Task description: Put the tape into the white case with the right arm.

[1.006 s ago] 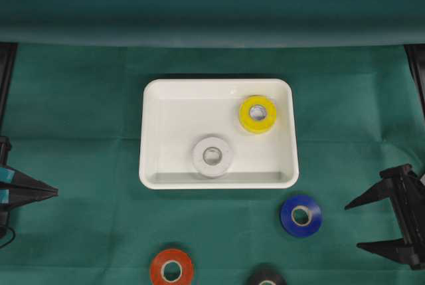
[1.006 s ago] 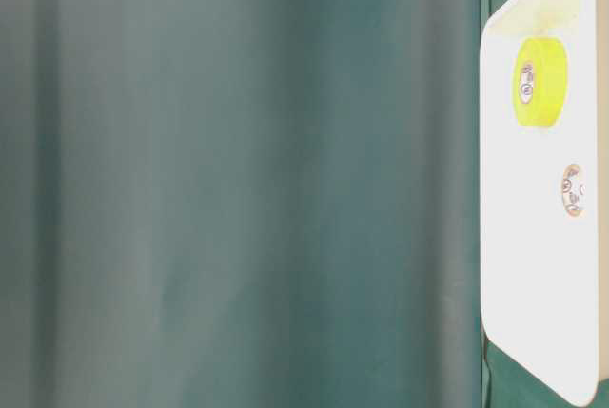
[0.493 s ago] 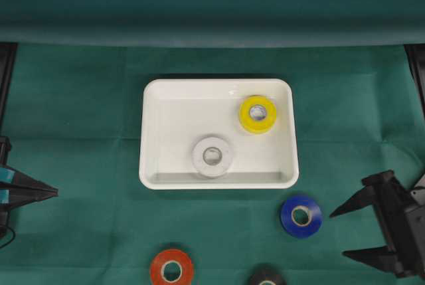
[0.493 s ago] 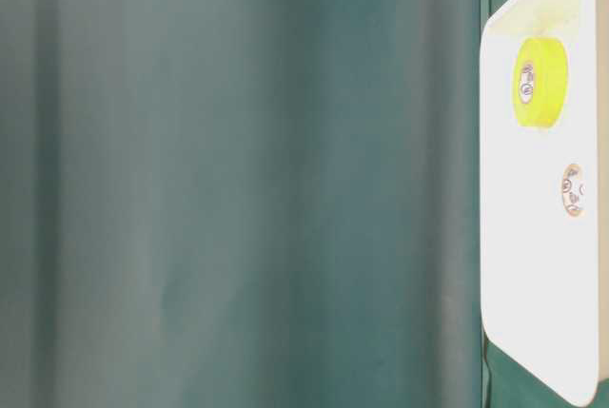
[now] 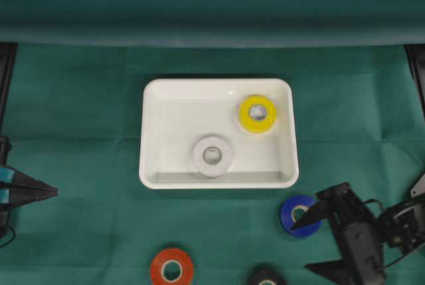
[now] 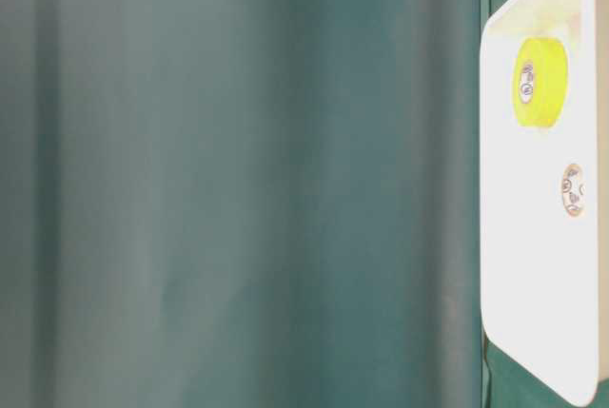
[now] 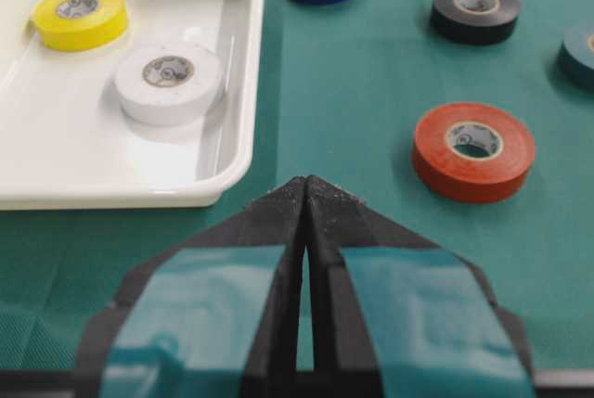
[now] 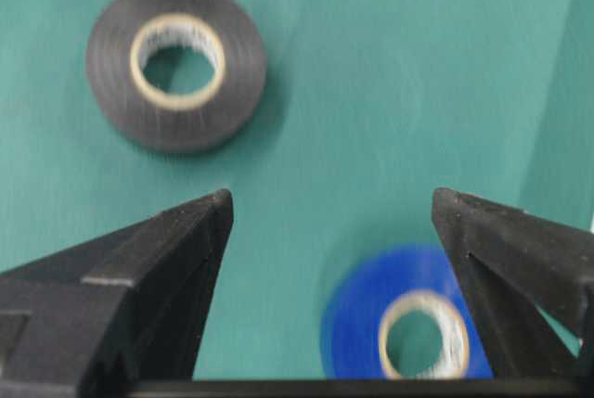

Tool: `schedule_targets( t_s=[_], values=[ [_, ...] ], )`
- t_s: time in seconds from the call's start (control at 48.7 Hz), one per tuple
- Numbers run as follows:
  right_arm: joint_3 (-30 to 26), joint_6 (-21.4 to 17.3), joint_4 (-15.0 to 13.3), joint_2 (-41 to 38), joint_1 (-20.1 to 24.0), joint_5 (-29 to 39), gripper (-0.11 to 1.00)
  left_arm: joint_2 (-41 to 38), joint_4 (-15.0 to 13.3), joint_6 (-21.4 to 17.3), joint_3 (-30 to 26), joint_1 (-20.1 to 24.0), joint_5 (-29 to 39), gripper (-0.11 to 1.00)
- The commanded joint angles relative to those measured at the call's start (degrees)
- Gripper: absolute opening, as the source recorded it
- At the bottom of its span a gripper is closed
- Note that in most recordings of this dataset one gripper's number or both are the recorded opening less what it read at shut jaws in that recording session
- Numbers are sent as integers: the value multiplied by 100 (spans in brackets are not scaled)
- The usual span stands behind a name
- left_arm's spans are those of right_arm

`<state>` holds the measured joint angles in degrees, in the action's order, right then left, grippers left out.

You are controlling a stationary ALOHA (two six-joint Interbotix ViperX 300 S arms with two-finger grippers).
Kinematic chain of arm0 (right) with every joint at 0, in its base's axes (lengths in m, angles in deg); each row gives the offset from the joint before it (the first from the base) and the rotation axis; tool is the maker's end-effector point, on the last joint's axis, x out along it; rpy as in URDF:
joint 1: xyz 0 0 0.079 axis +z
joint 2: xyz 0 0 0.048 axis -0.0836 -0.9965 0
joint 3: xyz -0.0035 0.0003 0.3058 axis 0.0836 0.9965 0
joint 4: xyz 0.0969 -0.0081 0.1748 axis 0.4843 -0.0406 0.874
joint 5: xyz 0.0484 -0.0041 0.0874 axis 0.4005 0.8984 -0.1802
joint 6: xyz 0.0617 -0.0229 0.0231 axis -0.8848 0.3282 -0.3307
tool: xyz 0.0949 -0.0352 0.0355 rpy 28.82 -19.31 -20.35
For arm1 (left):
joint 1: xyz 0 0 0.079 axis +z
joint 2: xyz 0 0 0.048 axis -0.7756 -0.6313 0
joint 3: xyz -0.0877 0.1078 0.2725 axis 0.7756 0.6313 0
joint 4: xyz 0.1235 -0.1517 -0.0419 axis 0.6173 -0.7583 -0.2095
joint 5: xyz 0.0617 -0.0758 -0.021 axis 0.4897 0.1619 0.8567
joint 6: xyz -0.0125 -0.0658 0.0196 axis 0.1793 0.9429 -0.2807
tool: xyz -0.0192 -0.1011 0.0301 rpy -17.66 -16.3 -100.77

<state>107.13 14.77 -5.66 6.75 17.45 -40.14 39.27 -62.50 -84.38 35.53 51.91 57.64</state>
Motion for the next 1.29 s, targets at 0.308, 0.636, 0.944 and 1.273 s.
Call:
schedule_targets(
  t_s=[0.308, 0.636, 0.944, 1.273],
  values=[
    [-949, 26, -9, -1081, 9, -325, 64, -44, 0, 0, -62, 18, -35, 0],
    [-1283, 35, -9, -1450, 18, -334, 64, -44, 0, 0, -53, 18, -35, 0],
    [-1292, 35, -9, -1494, 18, -334, 64, -44, 0, -9, -53, 18, -26, 0],
    [-1301, 26, -9, -1749, 26, -475, 64, -44, 0, -9, -53, 18, -26, 0]
  ],
)
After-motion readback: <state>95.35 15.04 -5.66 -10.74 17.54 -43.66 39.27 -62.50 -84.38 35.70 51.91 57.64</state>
